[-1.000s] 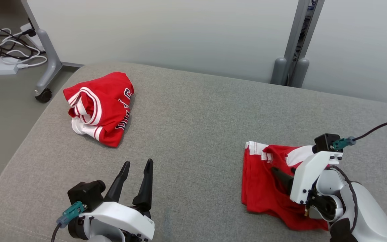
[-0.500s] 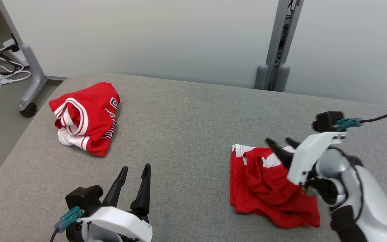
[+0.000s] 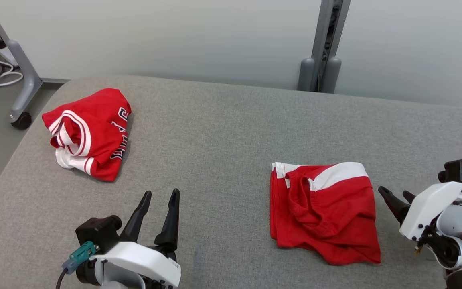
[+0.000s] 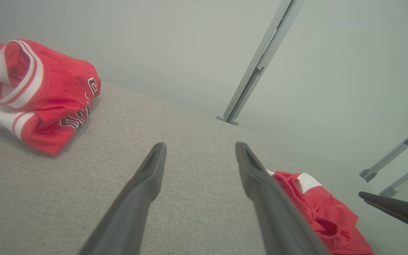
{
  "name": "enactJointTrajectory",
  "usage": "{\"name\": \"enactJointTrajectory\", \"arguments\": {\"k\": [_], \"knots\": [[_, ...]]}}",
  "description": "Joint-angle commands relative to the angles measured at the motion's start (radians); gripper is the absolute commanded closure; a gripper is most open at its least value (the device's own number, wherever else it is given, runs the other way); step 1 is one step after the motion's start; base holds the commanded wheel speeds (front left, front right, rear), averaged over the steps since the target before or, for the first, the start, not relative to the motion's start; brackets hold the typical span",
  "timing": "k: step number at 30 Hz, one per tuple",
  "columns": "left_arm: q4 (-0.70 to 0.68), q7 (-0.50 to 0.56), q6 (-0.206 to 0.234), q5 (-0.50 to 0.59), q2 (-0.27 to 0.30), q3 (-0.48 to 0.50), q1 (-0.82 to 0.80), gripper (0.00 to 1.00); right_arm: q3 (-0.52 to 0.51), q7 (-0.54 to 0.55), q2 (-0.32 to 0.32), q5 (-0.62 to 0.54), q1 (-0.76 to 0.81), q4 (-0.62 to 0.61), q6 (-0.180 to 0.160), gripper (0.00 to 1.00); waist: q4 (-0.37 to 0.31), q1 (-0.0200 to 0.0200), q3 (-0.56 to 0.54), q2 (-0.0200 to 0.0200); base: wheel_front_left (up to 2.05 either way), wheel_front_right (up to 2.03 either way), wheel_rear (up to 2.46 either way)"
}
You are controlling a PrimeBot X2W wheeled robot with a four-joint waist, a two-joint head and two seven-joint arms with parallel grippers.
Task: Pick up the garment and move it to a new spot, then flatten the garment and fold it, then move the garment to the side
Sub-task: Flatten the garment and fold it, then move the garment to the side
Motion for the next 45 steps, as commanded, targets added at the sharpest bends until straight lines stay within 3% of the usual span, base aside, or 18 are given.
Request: {"name": "enactJointTrajectory", "arguments": {"k": [1, 15, 17, 19, 20, 31, 45], "knots": [[-0.003, 0.0, 0.004, 0.009, 0.006, 0.002, -0.018, 0.0, -0.008, 0.004, -0.005, 0.008, 0.007, 0.004, 0.0, 0.0, 0.004, 0.0, 0.012, -0.0001, 0.0, 0.0, 0.0], [0.003, 0.003, 0.008, 0.015, 0.009, 0.004, -0.041, 0.0, -0.029, 0.078, 0.034, 0.103, -0.025, 0.122, 0.0, 0.0, 0.062, 0.0, 0.055, -0.0001, 0.0, 0.0, 0.0], [0.003, 0.002, 0.01, 0.015, 0.01, 0.005, -0.04, 0.0, -0.019, 0.081, 0.03, 0.102, -0.027, 0.126, 0.0, 0.57, 0.064, 0.0, 0.055, -0.0001, 0.0, 0.0, 0.0], [0.001, 0.002, 0.012, 0.015, 0.011, 0.007, -0.039, 0.0, -0.004, 0.078, 0.027, 0.105, -0.026, 0.124, 0.0, 0.77, 0.062, 0.0, 0.056, -0.0001, 0.0, 0.0, 0.0], [-0.001, 0.001, 0.013, 0.016, 0.01, 0.008, -0.038, 0.0, 0.006, 0.075, 0.026, 0.109, -0.028, 0.12, 0.0, 1.0, 0.06, 0.0, 0.056, -0.0001, 0.0, 0.0, 0.0], [-0.033, 0.002, 0.006, 0.033, 0.006, -0.004, -0.059, 0.0, 0.089, 0.0, -0.052, 0.087, -0.057, 0.089, 0.0, 1.0, -0.025, 0.0, 0.083, -0.0001, 0.0, 0.0, 0.0], [-0.081, 0.016, 0.02, 0.064, 0.025, 0.001, -0.119, 0.0, 0.168, -0.048, -0.074, 0.076, -0.183, 0.106, 0.0, 1.0, -0.282, 0.0, 0.174, -0.0001, 0.0, 0.0, 0.0]]}}
